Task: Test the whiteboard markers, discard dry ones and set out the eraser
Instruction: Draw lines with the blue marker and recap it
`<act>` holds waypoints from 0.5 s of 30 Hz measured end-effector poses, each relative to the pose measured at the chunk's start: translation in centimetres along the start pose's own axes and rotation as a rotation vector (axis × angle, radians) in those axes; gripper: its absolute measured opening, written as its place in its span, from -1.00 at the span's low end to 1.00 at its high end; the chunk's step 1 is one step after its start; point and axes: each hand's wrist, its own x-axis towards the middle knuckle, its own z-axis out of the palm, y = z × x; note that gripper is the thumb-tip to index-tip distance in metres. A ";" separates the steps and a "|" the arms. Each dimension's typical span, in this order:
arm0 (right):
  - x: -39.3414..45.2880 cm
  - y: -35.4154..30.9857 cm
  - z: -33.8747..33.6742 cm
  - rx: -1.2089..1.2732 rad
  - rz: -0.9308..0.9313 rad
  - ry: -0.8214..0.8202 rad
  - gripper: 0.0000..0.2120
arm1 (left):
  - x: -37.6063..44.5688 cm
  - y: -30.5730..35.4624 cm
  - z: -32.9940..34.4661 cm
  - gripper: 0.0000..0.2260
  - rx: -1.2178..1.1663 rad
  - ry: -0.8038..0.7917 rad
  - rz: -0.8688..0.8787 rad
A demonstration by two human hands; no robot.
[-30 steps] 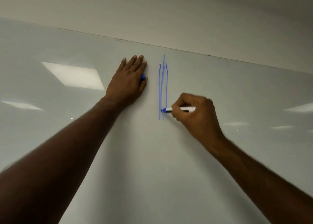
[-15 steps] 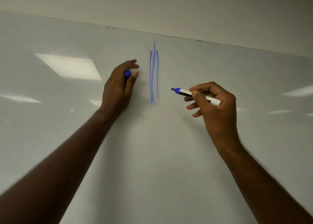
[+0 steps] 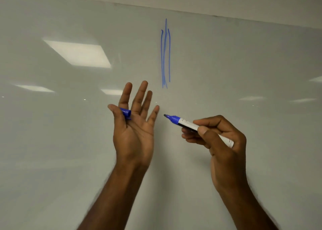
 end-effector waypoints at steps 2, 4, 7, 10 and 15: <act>-0.9 0.1 0.5 0.010 -0.023 -0.012 -0.83 | -1.5 -0.4 0.2 -0.49 -0.057 -0.020 -0.018; -1.6 0.0 0.9 0.013 -0.040 -0.017 -0.78 | -2.6 -0.7 0.3 -0.50 -0.065 -0.028 -0.031; -2.2 -0.1 1.5 -0.029 -0.052 -0.041 -0.80 | -3.7 -1.2 0.5 -0.50 -0.048 -0.022 -0.067; -2.2 -0.2 2.1 -0.069 -0.067 -0.050 -0.82 | -4.2 -1.5 0.7 -0.49 -0.048 -0.018 -0.098; -2.0 -0.3 2.6 -0.085 -0.075 -0.032 -0.83 | -4.3 -1.7 0.9 -0.49 -0.082 -0.021 -0.118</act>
